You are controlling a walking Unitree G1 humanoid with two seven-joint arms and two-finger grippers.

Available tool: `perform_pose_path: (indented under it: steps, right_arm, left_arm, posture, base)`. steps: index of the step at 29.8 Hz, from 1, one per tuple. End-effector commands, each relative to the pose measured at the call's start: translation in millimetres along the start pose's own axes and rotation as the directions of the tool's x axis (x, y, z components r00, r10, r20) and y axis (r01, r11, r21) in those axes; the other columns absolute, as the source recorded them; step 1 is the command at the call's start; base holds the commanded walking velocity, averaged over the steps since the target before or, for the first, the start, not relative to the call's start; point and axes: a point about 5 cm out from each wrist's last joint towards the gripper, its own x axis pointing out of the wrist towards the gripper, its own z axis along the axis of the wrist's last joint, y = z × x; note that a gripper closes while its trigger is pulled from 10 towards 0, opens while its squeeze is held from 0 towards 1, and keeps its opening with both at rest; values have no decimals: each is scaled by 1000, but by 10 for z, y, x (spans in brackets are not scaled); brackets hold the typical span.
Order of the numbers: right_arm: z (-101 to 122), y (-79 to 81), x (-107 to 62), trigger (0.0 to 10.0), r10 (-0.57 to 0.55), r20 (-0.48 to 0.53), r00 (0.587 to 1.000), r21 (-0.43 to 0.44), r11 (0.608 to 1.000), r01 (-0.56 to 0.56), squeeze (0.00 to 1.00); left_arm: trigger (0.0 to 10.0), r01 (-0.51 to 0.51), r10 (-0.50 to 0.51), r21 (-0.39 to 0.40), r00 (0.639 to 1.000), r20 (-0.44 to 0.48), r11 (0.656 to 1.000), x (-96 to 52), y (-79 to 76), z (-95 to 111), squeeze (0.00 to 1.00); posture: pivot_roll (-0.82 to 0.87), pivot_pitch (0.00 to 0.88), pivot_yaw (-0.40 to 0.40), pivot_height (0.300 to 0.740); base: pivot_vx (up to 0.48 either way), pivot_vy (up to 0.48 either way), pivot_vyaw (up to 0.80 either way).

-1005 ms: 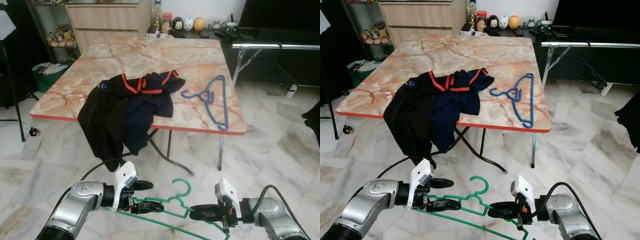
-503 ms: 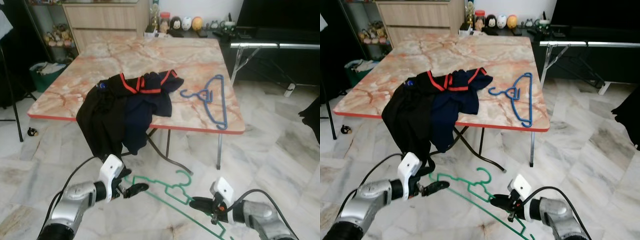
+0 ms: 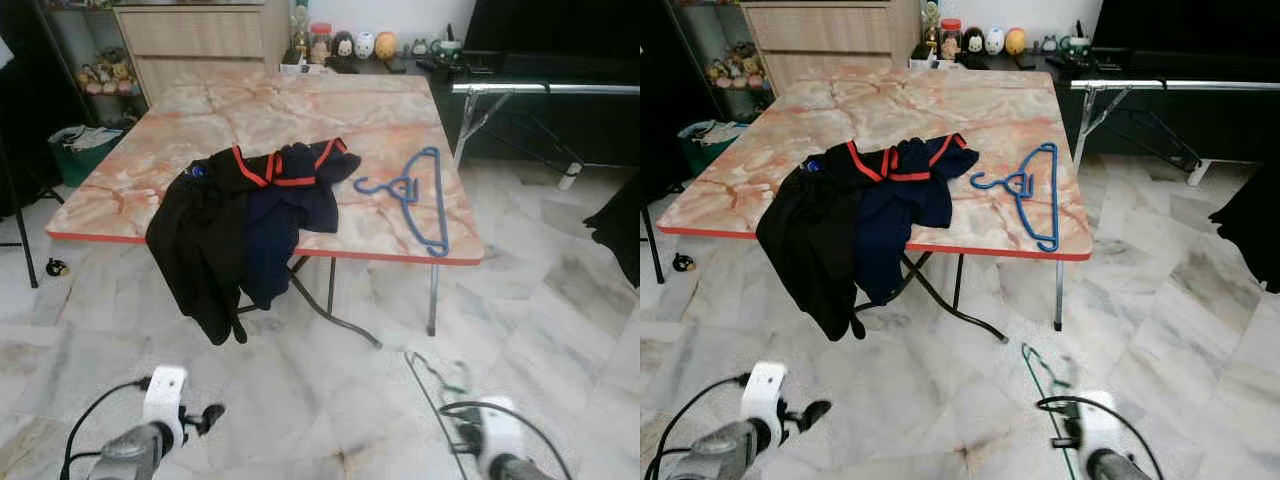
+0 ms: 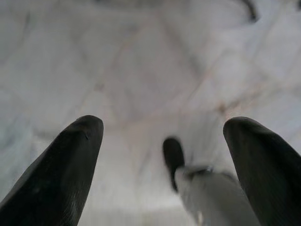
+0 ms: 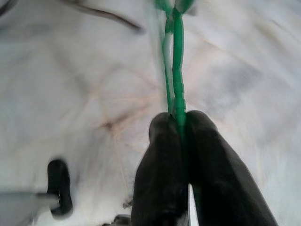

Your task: Hang hanger

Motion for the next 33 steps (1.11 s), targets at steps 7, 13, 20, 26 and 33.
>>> perform_pose_path:
  steps: [7,13,20,26,33]
  right_arm:
    - [-378,49,-76,10000,-89,-102,991,118,988,101,0]
    - [-387,78,-74,10000,-82,-103,991,134,986,96,0]
    - [-326,121,-52,10000,-74,-77,994,147,986,84,0]
    - [-300,166,-39,10000,-61,-67,996,129,989,69,0]
    - [-324,215,-40,10000,-62,-72,995,150,986,73,0]
  left_arm:
    - [10000,-98,92,-24,980,-175,995,-74,-50,-519,0]
    - [10000,-136,123,-44,968,-218,990,-107,-77,-659,0]
    - [10000,-146,135,-33,965,-226,989,-104,-121,-695,0]
    - [10000,-141,131,-25,961,-243,990,-114,-155,-750,0]
    - [10000,-147,137,-20,956,-261,989,-143,-131,-806,0]
  posture:
    - [79,34,11,740]
    - [74,30,13,740]
    - [73,29,9,740]
    - [63,16,8,740]
    - [62,15,11,740]
  base:
    - [0,0,0]
    - [0,0,0]
    - [0,-138,0]
    - [0,-324,0]
    - [0,-323,0]
